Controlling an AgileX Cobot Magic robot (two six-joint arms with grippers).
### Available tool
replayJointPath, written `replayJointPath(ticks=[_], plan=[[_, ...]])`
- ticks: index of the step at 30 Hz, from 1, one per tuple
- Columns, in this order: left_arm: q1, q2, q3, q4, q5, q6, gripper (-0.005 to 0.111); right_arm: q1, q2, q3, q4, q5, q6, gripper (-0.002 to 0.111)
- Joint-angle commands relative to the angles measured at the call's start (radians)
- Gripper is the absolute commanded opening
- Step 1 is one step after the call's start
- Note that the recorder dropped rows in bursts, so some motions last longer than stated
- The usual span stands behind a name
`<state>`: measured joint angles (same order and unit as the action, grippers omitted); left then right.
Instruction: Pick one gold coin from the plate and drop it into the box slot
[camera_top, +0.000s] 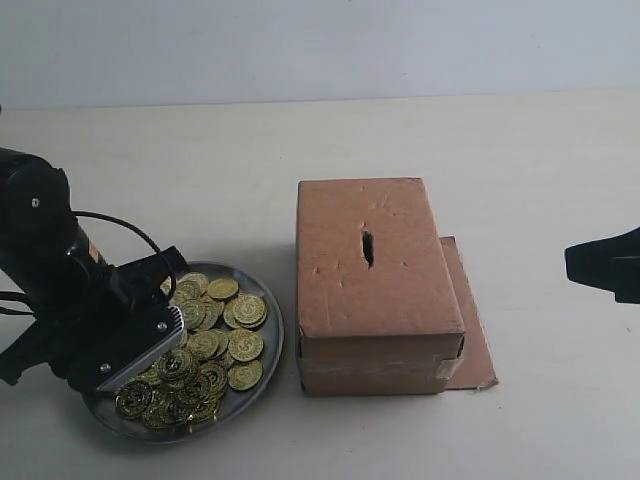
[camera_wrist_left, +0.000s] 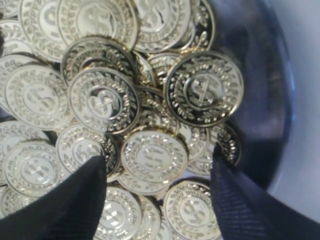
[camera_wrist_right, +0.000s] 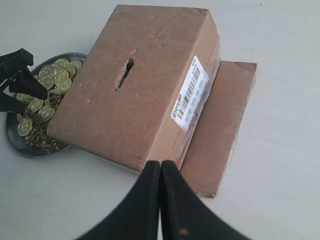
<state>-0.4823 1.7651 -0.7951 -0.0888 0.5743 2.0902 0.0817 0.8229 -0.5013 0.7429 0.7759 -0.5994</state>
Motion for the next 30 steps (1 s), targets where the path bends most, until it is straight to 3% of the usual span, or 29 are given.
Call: replayJointPath(ticks=[1, 11, 16, 26, 30], plan=[[-0.01, 0.007, -0.02, 0.002, 0.03, -0.001, 0.059, -0.006, -0.008, -0.006, 0.008, 0.001, -0.008, 0.0], [-0.087, 0.036, -0.057, 0.072, 0.089, -0.013, 0.059, -0.006, -0.008, -0.006, 0.008, 0.001, -0.008, 0.0], [-0.084, 0.039, -0.057, 0.215, 0.096, -0.129, 0.059, -0.006, -0.008, -0.006, 0.008, 0.001, -0.008, 0.0], [-0.084, 0.039, -0.057, 0.224, 0.087, -0.148, 0.059, -0.006, -0.008, -0.006, 0.008, 0.001, -0.008, 0.0], [-0.084, 0.038, -0.057, 0.269, 0.067, -0.255, 0.059, -0.006, -0.008, -0.006, 0.008, 0.001, -0.008, 0.0]])
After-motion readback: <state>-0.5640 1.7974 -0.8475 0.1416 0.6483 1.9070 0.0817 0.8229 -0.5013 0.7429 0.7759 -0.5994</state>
